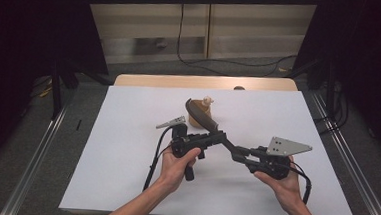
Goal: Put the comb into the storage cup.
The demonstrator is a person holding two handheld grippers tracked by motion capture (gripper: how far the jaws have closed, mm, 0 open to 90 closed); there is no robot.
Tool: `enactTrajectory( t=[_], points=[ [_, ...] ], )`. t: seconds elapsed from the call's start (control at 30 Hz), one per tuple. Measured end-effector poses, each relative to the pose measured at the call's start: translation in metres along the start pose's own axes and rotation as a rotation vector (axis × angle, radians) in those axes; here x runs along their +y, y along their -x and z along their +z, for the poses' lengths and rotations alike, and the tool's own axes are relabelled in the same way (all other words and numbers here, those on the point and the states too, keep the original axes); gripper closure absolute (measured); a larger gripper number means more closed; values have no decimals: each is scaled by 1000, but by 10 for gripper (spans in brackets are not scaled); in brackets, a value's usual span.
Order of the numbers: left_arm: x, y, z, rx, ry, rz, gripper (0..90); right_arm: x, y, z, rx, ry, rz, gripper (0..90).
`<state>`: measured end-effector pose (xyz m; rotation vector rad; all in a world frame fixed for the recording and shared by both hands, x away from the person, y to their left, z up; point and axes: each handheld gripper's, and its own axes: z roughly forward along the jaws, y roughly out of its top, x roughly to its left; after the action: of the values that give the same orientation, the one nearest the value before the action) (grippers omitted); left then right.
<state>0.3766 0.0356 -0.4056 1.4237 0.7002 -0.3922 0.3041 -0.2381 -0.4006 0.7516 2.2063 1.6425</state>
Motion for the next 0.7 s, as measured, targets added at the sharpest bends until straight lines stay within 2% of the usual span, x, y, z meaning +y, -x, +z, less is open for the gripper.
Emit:
enactTrajectory(
  t=[0.07, 0.13, 0.33, 0.5, 0.53, 0.57, 0.7],
  points=[
    [0, 0, 0, -9, 1, -30, 714, 0, 0, 0, 0, -7, 1, 729],
    [0, 0, 0, -15, -1, -39, 724, 0, 0, 1, 2, -6, -3, 729],
    [1, 1, -1, -21, 0, -31, 730, 0, 0, 3, 8, -11, -9, 727],
    [3, 5, 0, -9, -15, 8, 731, 0, 0, 4, 23, -17, 4, 708],
    [4, 6, 0, -9, -20, 23, 732, 1, 0, 4, 23, -19, 6, 700],
    [6, 7, 0, -9, -29, 55, 732, 1, 0, 4, 26, -18, 8, 689],
    [8, 9, 0, -5, -31, 64, 732, 2, -1, 5, 24, -18, 5, 638]
  ],
)
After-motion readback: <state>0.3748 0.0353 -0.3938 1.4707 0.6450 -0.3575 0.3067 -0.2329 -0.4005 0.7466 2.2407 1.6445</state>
